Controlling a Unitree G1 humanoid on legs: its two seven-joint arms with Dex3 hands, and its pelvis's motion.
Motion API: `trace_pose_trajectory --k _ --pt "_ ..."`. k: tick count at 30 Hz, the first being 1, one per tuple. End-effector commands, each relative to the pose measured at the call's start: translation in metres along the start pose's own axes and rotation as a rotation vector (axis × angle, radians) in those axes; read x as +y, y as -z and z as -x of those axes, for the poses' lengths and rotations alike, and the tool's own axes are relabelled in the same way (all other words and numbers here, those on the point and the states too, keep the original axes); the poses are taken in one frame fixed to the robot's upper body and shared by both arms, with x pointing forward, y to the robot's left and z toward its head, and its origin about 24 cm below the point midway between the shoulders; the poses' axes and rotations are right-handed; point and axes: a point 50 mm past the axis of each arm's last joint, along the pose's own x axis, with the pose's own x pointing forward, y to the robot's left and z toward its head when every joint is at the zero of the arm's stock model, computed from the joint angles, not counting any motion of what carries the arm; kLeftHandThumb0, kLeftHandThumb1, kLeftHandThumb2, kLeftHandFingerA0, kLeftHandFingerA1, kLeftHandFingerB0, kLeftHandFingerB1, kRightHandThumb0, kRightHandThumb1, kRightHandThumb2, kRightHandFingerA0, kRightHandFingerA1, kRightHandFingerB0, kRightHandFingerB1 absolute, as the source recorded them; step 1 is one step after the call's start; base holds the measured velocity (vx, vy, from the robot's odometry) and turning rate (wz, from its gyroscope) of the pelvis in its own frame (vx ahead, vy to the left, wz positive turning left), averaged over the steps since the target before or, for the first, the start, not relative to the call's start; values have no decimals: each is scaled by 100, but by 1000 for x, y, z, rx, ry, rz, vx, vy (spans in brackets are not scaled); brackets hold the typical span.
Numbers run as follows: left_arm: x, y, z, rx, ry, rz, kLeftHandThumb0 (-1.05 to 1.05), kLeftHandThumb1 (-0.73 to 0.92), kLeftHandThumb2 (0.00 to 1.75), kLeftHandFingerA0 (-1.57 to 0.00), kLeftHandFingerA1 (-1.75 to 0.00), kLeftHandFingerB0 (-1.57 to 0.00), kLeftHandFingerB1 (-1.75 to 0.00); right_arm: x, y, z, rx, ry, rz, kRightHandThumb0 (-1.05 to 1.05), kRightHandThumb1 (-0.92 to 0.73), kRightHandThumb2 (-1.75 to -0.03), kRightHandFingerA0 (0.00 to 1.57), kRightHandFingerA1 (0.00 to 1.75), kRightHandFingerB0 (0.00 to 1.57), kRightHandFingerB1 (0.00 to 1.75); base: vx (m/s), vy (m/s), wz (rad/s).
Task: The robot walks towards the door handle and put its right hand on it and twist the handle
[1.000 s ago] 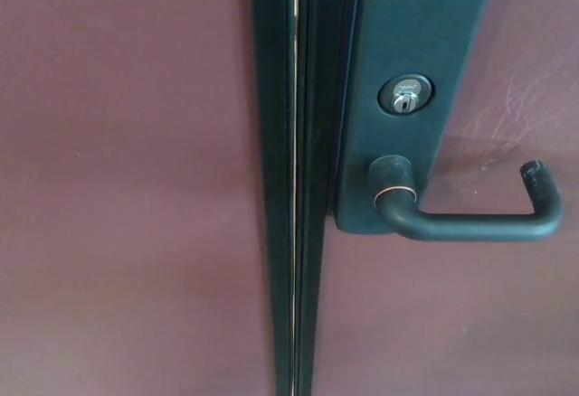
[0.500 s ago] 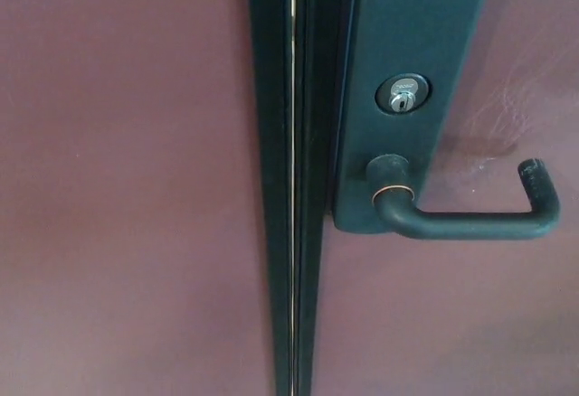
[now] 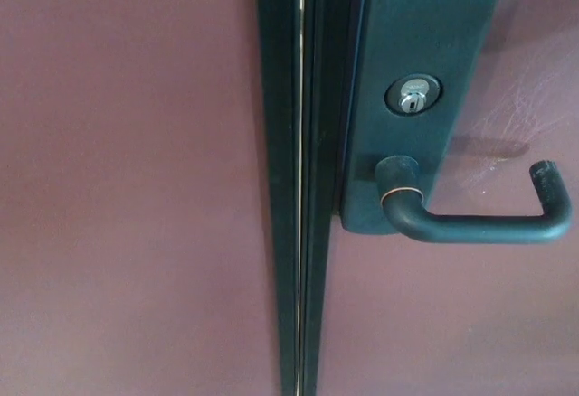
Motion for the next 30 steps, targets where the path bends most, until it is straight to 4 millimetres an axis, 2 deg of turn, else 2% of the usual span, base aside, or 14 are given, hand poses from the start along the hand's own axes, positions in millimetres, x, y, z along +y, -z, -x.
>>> trace_pose_trajectory --k 1,4,5,6,7,11,13,18,30 --pt "6 3 2 13 -2 -23 -33 52 56 -61 -53 -56 -44 4 5 -10 132 -130 -1 -71 -39 -79 60 57 41 46 0 0 0" --pt "7 2 1 13 -5 -19 -33 52 56 -61 -53 -56 -44 2 5 -12 145 -156 46 -71 -39 -79 60 57 41 46 0 0 0" --pt "7 2 1 11 -8 -33 -33 52 56 -62 -53 -56 -44 -2 1 -13 159 -177 92 -59 -42 -75 52 53 38 46 0 0 0" --pt "8 2 1 10 -9 -39 -33 52 56 -62 -53 -56 -44 -4 0 -14 166 -186 111 -59 -42 -75 52 53 38 46 0 0 0" --pt "8 1 1 9 -12 -44 -32 52 56 -62 -53 -56 -44 -5 -1 -14 170 -190 122 -52 -51 -56 58 44 44 36 0 0 0" --pt "8 1 1 10 -11 -44 -32 52 56 -62 -53 -56 -44 -5 -1 -15 173 -194 124 -52 -51 -56 58 44 44 36 0 0 0" --pt "9 2 1 17 -5 -40 -32 52 56 -62 -53 -56 -44 -5 2 -23 212 -229 172 -51 -52 -56 57 43 51 38 0 0 0" --pt "9 2 2 15 -6 -40 -32 52 56 -61 -53 -56 -44 -2 5 -28 250 -261 207 -51 -51 -56 59 43 56 40 0 0 0" --pt "9 4 2 17 -8 -41 -31 52 56 -61 -53 -57 -44 6 9 -35 274 -304 211 -51 -52 -56 62 44 60 41 0 0 0"
